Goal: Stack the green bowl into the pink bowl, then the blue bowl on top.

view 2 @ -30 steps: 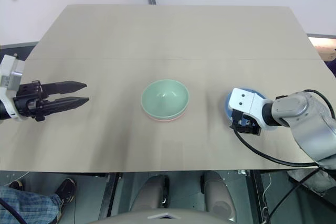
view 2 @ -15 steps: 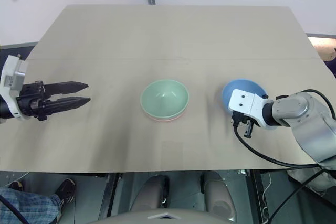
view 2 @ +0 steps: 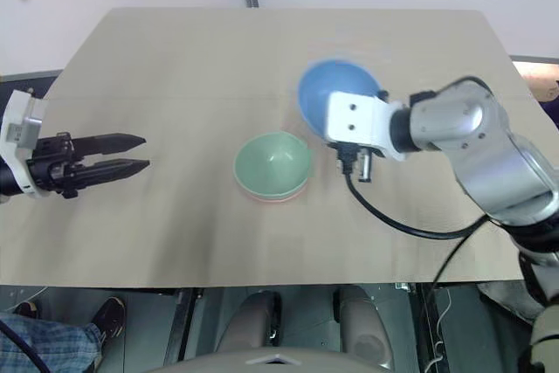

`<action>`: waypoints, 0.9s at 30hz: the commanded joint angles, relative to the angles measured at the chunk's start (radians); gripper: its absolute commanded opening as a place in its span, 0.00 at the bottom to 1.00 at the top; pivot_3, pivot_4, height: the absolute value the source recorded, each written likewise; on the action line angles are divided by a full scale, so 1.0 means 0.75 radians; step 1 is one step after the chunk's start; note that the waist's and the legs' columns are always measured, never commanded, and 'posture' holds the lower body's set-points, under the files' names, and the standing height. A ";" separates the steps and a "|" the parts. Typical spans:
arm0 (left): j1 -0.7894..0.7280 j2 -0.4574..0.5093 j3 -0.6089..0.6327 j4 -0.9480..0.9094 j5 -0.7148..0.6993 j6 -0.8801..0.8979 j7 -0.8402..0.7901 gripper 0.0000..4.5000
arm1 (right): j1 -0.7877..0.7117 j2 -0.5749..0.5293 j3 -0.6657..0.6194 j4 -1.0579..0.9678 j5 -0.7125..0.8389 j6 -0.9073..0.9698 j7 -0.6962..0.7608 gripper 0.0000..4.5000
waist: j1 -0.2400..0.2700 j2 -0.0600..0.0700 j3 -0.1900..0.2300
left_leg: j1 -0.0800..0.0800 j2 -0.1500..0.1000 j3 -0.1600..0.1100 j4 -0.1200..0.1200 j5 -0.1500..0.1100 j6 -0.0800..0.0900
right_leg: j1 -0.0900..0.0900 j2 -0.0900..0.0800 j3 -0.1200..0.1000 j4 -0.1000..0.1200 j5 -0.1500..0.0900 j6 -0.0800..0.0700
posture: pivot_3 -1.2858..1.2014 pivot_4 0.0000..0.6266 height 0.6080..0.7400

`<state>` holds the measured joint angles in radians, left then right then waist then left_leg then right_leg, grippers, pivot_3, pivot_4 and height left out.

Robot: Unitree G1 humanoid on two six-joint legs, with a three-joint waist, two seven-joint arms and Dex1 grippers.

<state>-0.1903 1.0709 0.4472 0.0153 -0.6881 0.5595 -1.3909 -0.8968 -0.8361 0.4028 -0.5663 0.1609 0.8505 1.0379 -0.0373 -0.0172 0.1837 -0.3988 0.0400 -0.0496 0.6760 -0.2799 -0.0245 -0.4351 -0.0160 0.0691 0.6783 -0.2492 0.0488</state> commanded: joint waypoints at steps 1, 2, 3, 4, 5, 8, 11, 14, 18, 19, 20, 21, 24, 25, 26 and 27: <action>-0.039 0.029 -0.011 0.007 0.007 -0.020 -0.017 0.63 | 0.002 0.071 0.084 -0.061 -0.011 -0.029 -0.011 0.01 | 0.000 0.000 0.000 | -0.001 0.000 0.000 0.000 0.000 0.000 | 0.000 0.000 0.000 0.000 0.000 0.000 | 0.52 0.24 1.00; -0.045 0.031 -0.018 0.010 0.009 -0.021 -0.021 0.63 | 0.029 0.093 0.121 -0.055 -0.031 -0.043 -0.024 0.01 | 0.000 0.000 0.000 | -0.001 -0.001 0.000 0.000 0.000 0.000 | 0.000 -0.001 0.000 -0.001 0.000 0.000 | 0.52 0.24 1.00; -0.053 0.032 -0.025 0.013 0.009 -0.020 -0.024 0.63 | 0.049 0.111 0.160 -0.041 -0.058 -0.065 -0.037 0.01 | 0.000 -0.001 0.000 | -0.001 -0.001 0.000 0.000 0.000 0.000 | 0.000 -0.001 0.000 -0.001 0.000 0.000 | 0.52 0.24 1.00; -0.058 0.032 -0.030 0.015 0.009 -0.020 -0.026 0.63 | 0.063 0.128 0.191 -0.028 -0.082 -0.081 -0.050 0.01 | -0.001 -0.001 0.000 | -0.001 -0.001 0.000 0.000 0.000 0.000 | 0.000 -0.001 0.000 -0.001 0.000 0.000 | 0.52 0.24 1.00; -0.064 0.032 -0.035 0.016 0.010 -0.019 -0.027 0.63 | 0.070 0.143 0.211 -0.014 -0.099 -0.090 -0.059 0.01 | -0.004 -0.001 0.000 | -0.001 -0.001 0.000 0.000 0.000 0.000 | 0.000 -0.001 0.000 -0.001 0.000 0.000 | 0.52 0.24 1.00; -0.075 0.032 -0.042 0.020 0.013 -0.018 -0.032 0.63 | 0.085 0.193 0.243 0.001 -0.113 -0.069 -0.079 0.01 | -0.008 -0.001 0.000 | 0.000 -0.001 0.000 0.001 0.000 0.000 | 0.000 0.000 0.000 0.002 0.000 0.000 | 0.52 0.24 1.00; -0.083 0.034 -0.048 0.024 0.018 -0.017 -0.035 0.63 | 0.084 0.238 0.272 0.023 -0.136 -0.058 -0.097 0.01 | -0.010 -0.001 0.000 | 0.001 0.000 0.000 0.001 0.000 0.000 | 0.000 0.001 0.000 0.003 0.000 0.000 | 0.52 0.24 1.00; -0.090 0.034 -0.051 0.019 0.018 -0.012 -0.033 0.63 | 0.072 0.271 0.276 0.033 -0.143 -0.040 -0.108 0.29 | -0.009 -0.001 0.000 | 0.001 0.000 -0.001 0.001 0.000 0.000 | 0.000 0.001 0.000 0.003 0.000 0.000 | 0.52 0.24 1.00; -0.096 0.035 -0.054 0.019 0.021 -0.011 -0.035 0.63 | 0.037 0.304 0.251 0.040 -0.152 -0.027 -0.118 0.52 | -0.008 -0.001 0.000 | 0.001 0.000 0.000 0.002 0.000 0.000 | 0.000 0.000 0.000 0.003 0.000 0.000 | 0.52 0.24 1.00; -0.098 0.034 -0.055 0.018 0.022 -0.011 -0.034 0.63 | 0.028 0.305 0.240 0.039 -0.149 -0.025 -0.114 0.52 | -0.008 -0.001 0.000 | 0.001 0.000 0.000 0.002 0.000 0.000 | 0.000 0.000 0.000 0.003 0.000 0.000 | 0.52 0.24 1.00; -0.100 0.034 -0.056 0.018 0.022 -0.011 -0.034 0.63 | 0.019 0.304 0.228 0.036 -0.143 -0.023 -0.109 0.52 | -0.008 -0.001 0.000 | 0.001 0.000 0.000 0.002 0.000 0.000 | 0.000 0.000 0.000 0.003 0.000 0.000 | 0.52 0.24 1.00; -0.103 0.033 -0.057 0.018 0.021 -0.010 -0.034 0.63 | 0.001 0.301 0.207 0.028 -0.129 -0.012 -0.098 0.52 | -0.008 -0.001 0.000 | 0.001 0.000 0.000 0.002 0.000 0.000 | 0.000 0.000 0.000 0.003 0.000 0.000 | 0.52 0.24 1.00; -0.105 0.030 -0.057 0.018 0.020 -0.011 -0.035 0.63 | -0.048 0.290 0.126 0.005 -0.068 0.036 -0.068 0.52 | -0.008 0.000 0.000 | 0.001 0.000 -0.001 0.002 0.000 0.000 | 0.000 0.000 0.000 0.003 0.000 0.000 | 0.52 0.24 1.00; -0.105 0.030 -0.057 0.019 0.021 -0.012 -0.036 0.63 | -0.057 0.275 0.093 -0.007 -0.043 0.046 -0.051 0.52 | -0.008 0.000 0.000 | 0.001 0.000 -0.001 0.002 0.000 0.000 | 0.000 0.000 0.000 0.003 0.000 0.000 | 0.52 0.24 1.00; -0.102 0.030 -0.055 0.017 0.021 -0.013 -0.036 0.63 | -0.062 0.260 0.058 -0.021 -0.011 0.066 -0.034 0.52 | -0.008 0.000 0.000 | 0.001 0.000 -0.001 0.002 0.000 0.000 | 0.000 0.000 0.000 0.003 0.000 0.000 | 0.52 0.24 1.00; -0.102 0.029 -0.053 0.017 0.020 -0.013 -0.036 0.63 | -0.066 0.239 0.011 -0.032 0.033 0.092 -0.008 0.52 | -0.007 0.000 0.000 | 0.001 0.000 -0.001 0.002 0.000 0.000 | 0.000 0.001 0.000 0.003 0.000 0.000 | 0.52 0.24 1.00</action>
<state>-0.2587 1.0717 0.3888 0.0361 -0.6699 0.5584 -1.4127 -0.9262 -0.6352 0.4913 -0.5444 0.1347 0.8937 1.0037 -0.0422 -0.0176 0.1835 -0.3983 0.0398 -0.0502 0.6772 -0.2799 -0.0245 -0.4350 -0.0157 0.0690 0.6803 -0.2491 0.0487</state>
